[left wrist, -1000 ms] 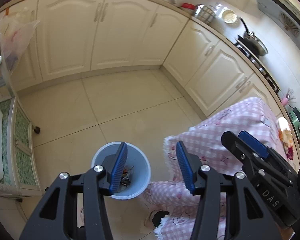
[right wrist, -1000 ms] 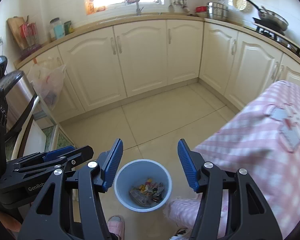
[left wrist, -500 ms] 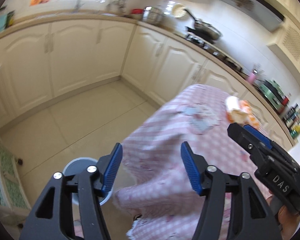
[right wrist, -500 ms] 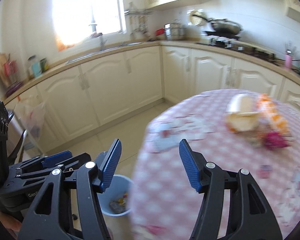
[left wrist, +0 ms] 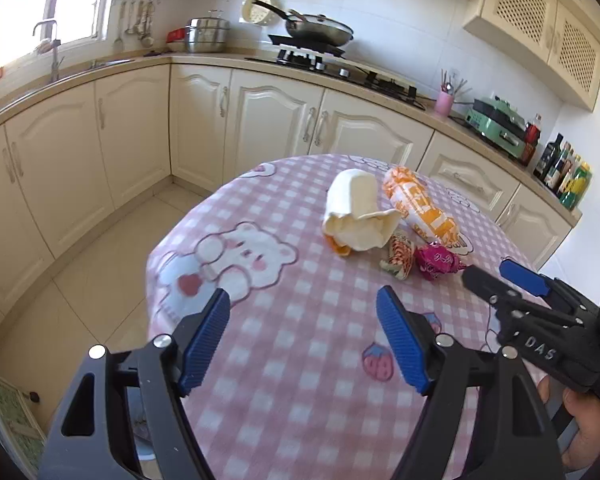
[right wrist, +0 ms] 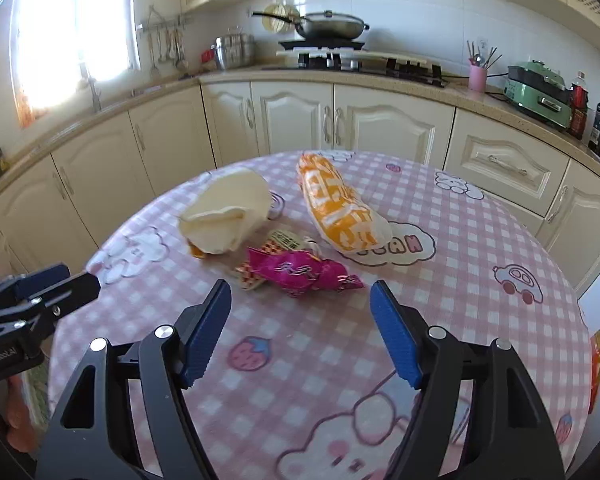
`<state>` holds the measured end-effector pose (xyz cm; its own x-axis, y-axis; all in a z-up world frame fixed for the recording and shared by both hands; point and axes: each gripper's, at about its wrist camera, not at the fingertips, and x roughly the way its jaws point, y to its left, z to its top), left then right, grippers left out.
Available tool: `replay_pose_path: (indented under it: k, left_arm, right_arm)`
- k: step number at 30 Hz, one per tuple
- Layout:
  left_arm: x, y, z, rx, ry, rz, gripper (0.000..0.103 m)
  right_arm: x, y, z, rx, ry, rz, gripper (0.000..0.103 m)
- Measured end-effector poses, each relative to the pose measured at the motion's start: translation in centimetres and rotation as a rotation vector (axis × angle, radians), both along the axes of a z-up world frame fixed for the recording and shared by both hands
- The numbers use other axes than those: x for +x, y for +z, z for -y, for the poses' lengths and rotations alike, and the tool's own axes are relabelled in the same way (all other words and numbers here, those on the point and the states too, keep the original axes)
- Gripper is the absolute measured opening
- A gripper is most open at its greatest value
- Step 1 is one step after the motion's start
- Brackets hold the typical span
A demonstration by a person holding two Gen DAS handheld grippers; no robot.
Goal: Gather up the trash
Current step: 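Move both tools back over the table toward the white napkin, then grasp the white napkin with the left gripper while the right grasps the pink candy wrapper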
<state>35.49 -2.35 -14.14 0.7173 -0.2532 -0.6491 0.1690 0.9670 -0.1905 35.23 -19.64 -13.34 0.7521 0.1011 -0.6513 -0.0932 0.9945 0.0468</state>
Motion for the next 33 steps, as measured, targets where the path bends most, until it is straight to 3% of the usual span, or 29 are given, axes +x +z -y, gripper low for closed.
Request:
replay_pose_path:
  k: [4, 9, 11, 16, 17, 18, 27, 29, 30, 33]
  left_arm:
    - [2.5, -0.6, 1.8, 0.012, -0.023, -0.017, 0.074]
    - [4.9, -0.7, 3.2, 0.008, -0.039, -0.016, 0.074]
    - [5.8, -0.9, 3.6, 0.008, -0.034, -0.017, 0.074]
    - [7.6, -1.2, 4.5, 0.012, -0.033, -0.005, 0.074]
    - [7.9, -1.2, 4.6, 0.023, -0.028, -0.002, 0.074]
    - [8.1, -1.3, 4.7, 0.032, -0.027, 0.001, 0.074]
    - [10.5, -1.8, 6.0, 0.061, -0.046, -0.006, 0.073]
    - [10.8, -2.1, 6.0, 0.048, -0.055, -0.017, 0.056]
    - [11.1, -2.3, 6.0, 0.043, -0.059, -0.031, 0.039]
    - [11.4, -2.7, 6.0, 0.033, -0.074, -0.052, 0.02]
  right_arm:
    - [2.4, -1.3, 0.2, -0.044, 0.031, -0.046, 0.069]
    - [3.6, -2.6, 0.8, -0.027, 0.037, -0.084, 0.067]
    - [4.0, -2.7, 1.2, 0.003, 0.043, -0.101, 0.04]
    - [3.4, -2.4, 1.8, 0.027, 0.034, -0.08, 0.034]
    - [3.3, -2.2, 1.8, 0.029, 0.035, -0.072, 0.021]
    - [3.3, -2.2, 1.9, 0.031, 0.038, -0.069, 0.018]
    - [3.8, -2.0, 2.0, 0.044, 0.044, -0.073, 0.018]
    - [3.8, -1.9, 1.9, 0.04, 0.048, -0.067, 0.018]
    - [3.7, -1.9, 1.8, 0.036, 0.05, -0.065, 0.018]
    - [3.6, -1.8, 1.5, 0.021, 0.056, -0.054, 0.018]
